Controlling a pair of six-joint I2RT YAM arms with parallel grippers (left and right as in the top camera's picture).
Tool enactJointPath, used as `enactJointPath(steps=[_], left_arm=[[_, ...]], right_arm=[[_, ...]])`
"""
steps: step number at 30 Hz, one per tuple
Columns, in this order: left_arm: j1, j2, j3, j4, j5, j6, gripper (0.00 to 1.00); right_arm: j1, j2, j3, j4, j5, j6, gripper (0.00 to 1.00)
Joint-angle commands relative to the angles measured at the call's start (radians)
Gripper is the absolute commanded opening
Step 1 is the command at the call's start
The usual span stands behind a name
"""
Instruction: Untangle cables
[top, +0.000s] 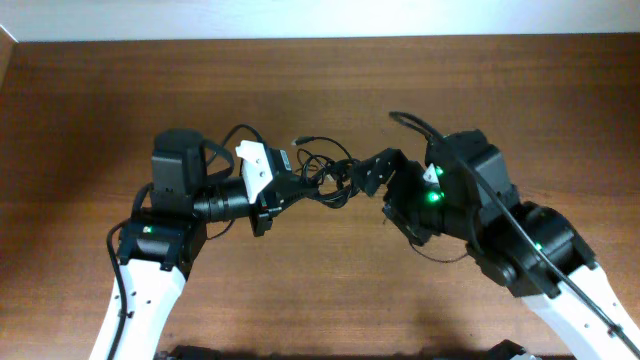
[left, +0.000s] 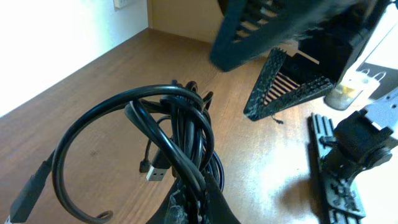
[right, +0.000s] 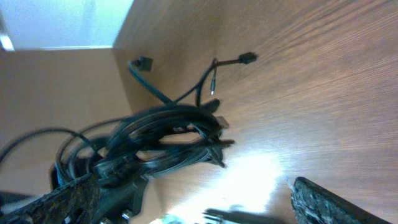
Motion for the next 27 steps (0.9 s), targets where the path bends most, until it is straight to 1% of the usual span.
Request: enactJointPath(steps=[1,3,5,7,8,9,10,11,12,13,14,15,16,17,19,20,21,22,23,25,26,27], left_arm=[[0.002,-0.014,0.006,0.005,0.006,0.150,0.00],[0.002,-0.014,0.006,0.005,0.024,0.157,0.00],[0.002,-0.014,0.006,0.004,0.069,0.174,0.00],[0.002,-0.014,0.006,0.005,0.099,0.176,0.00],[0.002,-0.014,0.006,0.005,0.102,0.176,0.00],[0.002,-0.014,0.006,0.005,0.101,0.176,0.00],[0.003,-0.014,0.006,0.005,0.094,0.176,0.00],[0.003,-0.014,0.006,0.005,0.053,0.175,0.00],[0.003,-0.014,0.006,0.005,-0.006,0.175,0.00],[0.003,-0.014,0.006,0.004,-0.105,0.175,0.00],[0.003,-0.014,0.006,0.004,-0.156,0.175,0.00],[0.003,-0.014,0.006,0.002,-0.180,0.175,0.13],[0.002,-0.014,0.006,-0.002,-0.180,0.175,0.46],[0.003,-0.014,0.006,-0.008,-0.180,0.175,0.99],[0.002,-0.014,0.006,-0.044,-0.163,0.161,0.99],[0.000,-0.014,0.006,-0.084,-0.158,0.109,0.99],[0.000,-0.014,0.006,-0.145,-0.140,0.054,0.99],[0.000,-0.014,0.006,-0.209,-0.032,0.037,0.99],[0.000,-0.014,0.006,-0.265,0.082,0.037,0.99],[0.000,-0.014,0.006,-0.301,0.217,0.036,0.99],[0.000,-0.014,0.006,-0.301,0.259,0.036,0.99],[0.000,-0.014,0.006,-0.294,0.267,-0.005,0.99]], right_arm=[[-0.001,0.054,0.005,0.051,-0.048,0.156,0.93],[0.000,0.106,0.005,0.051,-0.050,0.179,0.73],[-0.001,0.167,0.005,0.062,-0.012,0.179,0.64],[-0.008,0.187,0.005,0.098,-0.007,0.179,0.56],[-0.021,0.187,0.005,0.117,-0.008,0.179,0.46],[-0.035,0.186,0.005,0.138,-0.018,0.179,0.30],[-0.049,0.186,0.005,0.140,-0.042,0.162,0.08],[-0.053,0.186,0.005,0.140,-0.052,0.077,0.04],[-0.053,0.185,0.005,0.127,-0.056,-0.016,0.04],[-0.053,0.181,0.005,0.074,-0.057,-0.140,0.04],[-0.053,0.176,0.005,0.044,-0.056,-0.206,0.04],[-0.053,0.157,0.005,0.018,-0.057,-0.346,0.04],[-0.053,0.134,0.005,0.020,-0.047,-0.426,0.04],[-0.053,0.112,0.005,0.027,-0.016,-0.499,0.04],[-0.053,0.087,0.005,0.031,0.077,-0.678,0.04],[-0.053,0.087,0.005,0.031,0.123,-0.764,0.04],[-0.053,0.087,0.005,0.031,0.163,-0.786,0.04],[-0.053,0.087,0.005,0.035,0.195,-0.830,0.04],[-0.053,0.087,0.005,0.034,0.264,-0.837,0.04],[-0.053,0.087,0.005,0.034,0.293,-0.858,0.04],[-0.053,0.087,0.005,0.034,0.293,-0.863,0.04],[-0.053,0.087,0.005,0.034,0.293,-0.863,0.04]])
